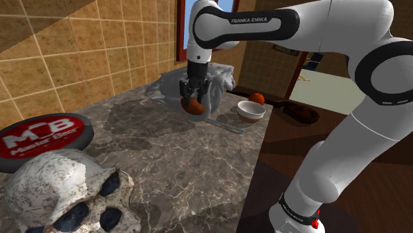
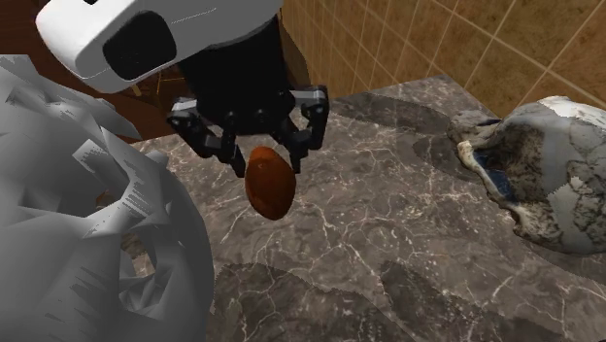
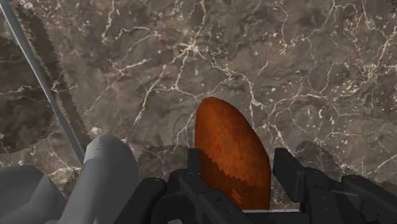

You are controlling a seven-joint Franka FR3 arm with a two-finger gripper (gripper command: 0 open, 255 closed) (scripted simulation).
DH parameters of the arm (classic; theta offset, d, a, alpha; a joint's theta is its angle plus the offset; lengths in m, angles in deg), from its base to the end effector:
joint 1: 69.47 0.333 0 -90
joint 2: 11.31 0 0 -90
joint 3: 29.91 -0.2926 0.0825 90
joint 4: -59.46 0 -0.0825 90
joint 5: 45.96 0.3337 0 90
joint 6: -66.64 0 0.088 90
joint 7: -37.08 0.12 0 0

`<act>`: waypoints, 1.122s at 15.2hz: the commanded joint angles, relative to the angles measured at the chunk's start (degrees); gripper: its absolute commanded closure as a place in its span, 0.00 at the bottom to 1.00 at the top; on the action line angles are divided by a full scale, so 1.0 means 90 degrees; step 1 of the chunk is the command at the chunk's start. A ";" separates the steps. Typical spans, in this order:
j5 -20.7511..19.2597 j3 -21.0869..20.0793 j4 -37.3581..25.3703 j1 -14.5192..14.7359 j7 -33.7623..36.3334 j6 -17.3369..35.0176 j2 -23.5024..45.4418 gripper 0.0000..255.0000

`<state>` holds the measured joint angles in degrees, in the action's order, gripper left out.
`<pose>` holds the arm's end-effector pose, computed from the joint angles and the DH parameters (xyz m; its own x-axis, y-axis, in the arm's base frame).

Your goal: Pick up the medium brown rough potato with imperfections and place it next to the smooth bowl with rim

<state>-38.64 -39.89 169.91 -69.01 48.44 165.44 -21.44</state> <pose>0.4474 0.1011 0.5338 0.9981 -0.0384 -0.0479 -0.0425 -0.9953 -0.0873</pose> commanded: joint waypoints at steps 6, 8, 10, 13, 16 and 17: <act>-0.0170 0.0635 -0.0244 -0.0480 -0.1071 -0.0142 0.0216 1.00; -0.0214 0.0802 -0.0381 -0.0612 -0.1358 -0.0186 0.0337 1.00; -0.0253 0.0964 -0.0548 -0.0746 -0.1642 -0.0233 0.0482 1.00; -0.0298 0.1198 -0.0857 -0.0945 -0.2063 -0.0315 0.0744 1.00; -0.0322 0.1419 -0.1239 -0.1148 -0.2477 -0.0413 0.1061 1.00; -0.0325 0.1490 -0.1384 -0.1216 -0.2613 -0.0451 0.1179 1.00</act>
<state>-41.50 -27.17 159.21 -79.31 26.25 161.70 -12.31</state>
